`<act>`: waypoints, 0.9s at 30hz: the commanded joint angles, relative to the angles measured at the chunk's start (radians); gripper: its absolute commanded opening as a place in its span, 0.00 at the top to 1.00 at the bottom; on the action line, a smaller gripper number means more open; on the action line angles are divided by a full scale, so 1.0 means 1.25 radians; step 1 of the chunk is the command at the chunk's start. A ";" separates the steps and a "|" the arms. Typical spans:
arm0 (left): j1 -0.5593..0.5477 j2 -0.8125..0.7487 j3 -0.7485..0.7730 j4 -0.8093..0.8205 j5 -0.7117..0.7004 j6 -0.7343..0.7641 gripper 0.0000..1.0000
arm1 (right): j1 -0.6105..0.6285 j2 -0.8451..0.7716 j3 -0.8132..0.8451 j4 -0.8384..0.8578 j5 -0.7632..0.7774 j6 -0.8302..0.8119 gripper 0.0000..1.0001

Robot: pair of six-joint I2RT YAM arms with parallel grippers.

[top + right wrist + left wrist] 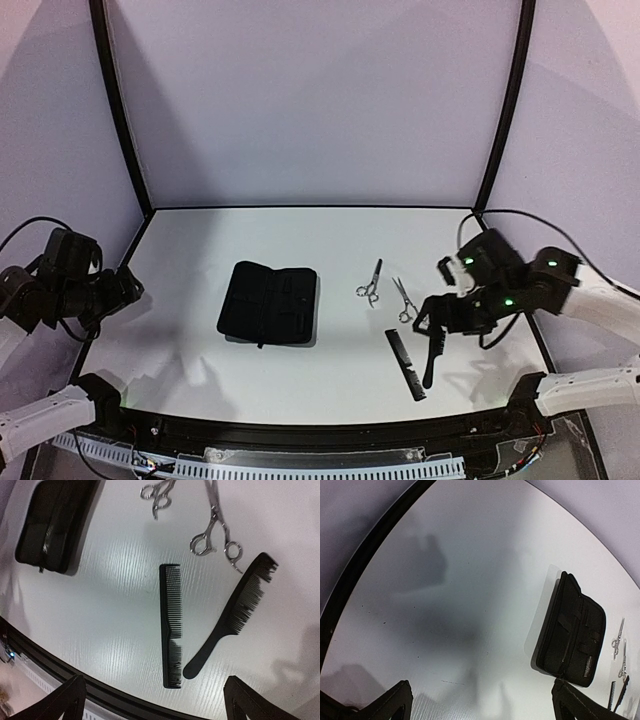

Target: Sort the hair-cutting tools

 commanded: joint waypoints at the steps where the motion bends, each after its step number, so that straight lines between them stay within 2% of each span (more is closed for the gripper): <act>1: 0.000 0.007 0.003 -0.017 -0.004 0.000 0.01 | 0.005 0.114 -0.023 0.042 -0.055 -0.037 0.08; 9: 0.000 0.004 0.002 -0.021 -0.014 -0.007 0.01 | 0.040 0.290 0.008 0.099 0.018 -0.072 0.13; 15: 0.000 0.010 0.006 -0.031 -0.032 -0.017 0.01 | 0.047 0.441 0.071 0.088 0.040 -0.124 0.29; 21: 0.001 -0.002 0.006 -0.034 -0.040 -0.022 0.01 | 0.048 0.509 0.080 0.118 0.036 -0.125 0.40; 27: 0.001 -0.013 0.005 -0.034 -0.047 -0.025 0.01 | 0.051 0.554 0.081 0.127 0.043 -0.119 0.45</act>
